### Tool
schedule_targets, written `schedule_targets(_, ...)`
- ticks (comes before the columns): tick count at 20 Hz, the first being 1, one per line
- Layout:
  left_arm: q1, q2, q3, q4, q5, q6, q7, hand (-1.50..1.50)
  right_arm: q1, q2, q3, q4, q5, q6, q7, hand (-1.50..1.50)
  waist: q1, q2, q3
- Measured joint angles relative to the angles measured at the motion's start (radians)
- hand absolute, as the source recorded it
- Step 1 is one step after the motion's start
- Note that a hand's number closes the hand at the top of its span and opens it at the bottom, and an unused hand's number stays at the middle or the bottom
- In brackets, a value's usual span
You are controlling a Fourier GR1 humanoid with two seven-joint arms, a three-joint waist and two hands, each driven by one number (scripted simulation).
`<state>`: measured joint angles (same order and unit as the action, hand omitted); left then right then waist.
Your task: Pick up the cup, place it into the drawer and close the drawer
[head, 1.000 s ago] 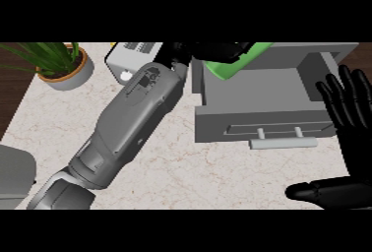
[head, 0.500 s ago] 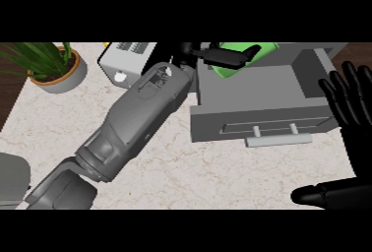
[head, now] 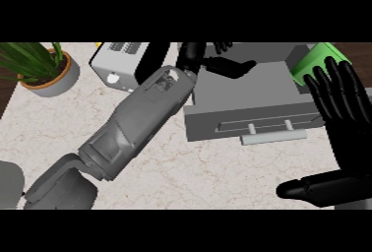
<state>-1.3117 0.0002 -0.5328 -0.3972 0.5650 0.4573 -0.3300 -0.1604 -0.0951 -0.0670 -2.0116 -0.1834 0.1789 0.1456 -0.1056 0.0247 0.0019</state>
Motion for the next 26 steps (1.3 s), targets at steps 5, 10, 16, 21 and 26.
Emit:
schedule_targets(5, 0.013, 0.0, -0.05, -0.003, 0.032, 0.02, -0.003, -1.5, -0.008, 0.0, -0.01, 0.007, -0.016, 0.004, -0.007, -1.5, -0.005, 0.001, 0.0)
schedule_targets(10, 0.007, 0.0, -0.045, -0.037, 0.098, 0.007, -0.039, -1.5, -0.017, 0.003, -0.02, 0.016, -0.056, 0.015, -0.007, -1.5, 0.003, -0.001, 0.0)
schedule_targets(16, -0.004, 0.0, 0.0, -0.091, 0.18, -0.023, -0.113, -1.5, 0.004, -0.009, -0.038, -0.012, -0.122, 0.033, 0.03, -1.5, 0.031, -0.01, -0.001)
schedule_targets(21, 0.028, 0.005, 0.048, -0.139, 0.207, -0.055, -0.124, -1.5, 0.043, -0.034, -0.055, -0.035, -0.149, 0.074, 0.025, 1.5, 0.072, -0.02, -0.001)
schedule_targets(26, 0.091, 0.063, 0.089, -0.242, 0.221, -0.056, -0.104, -1.5, 0.069, -0.106, -0.054, -0.067, -0.114, 0.139, 0.034, 1.5, 0.105, -0.03, -0.002)
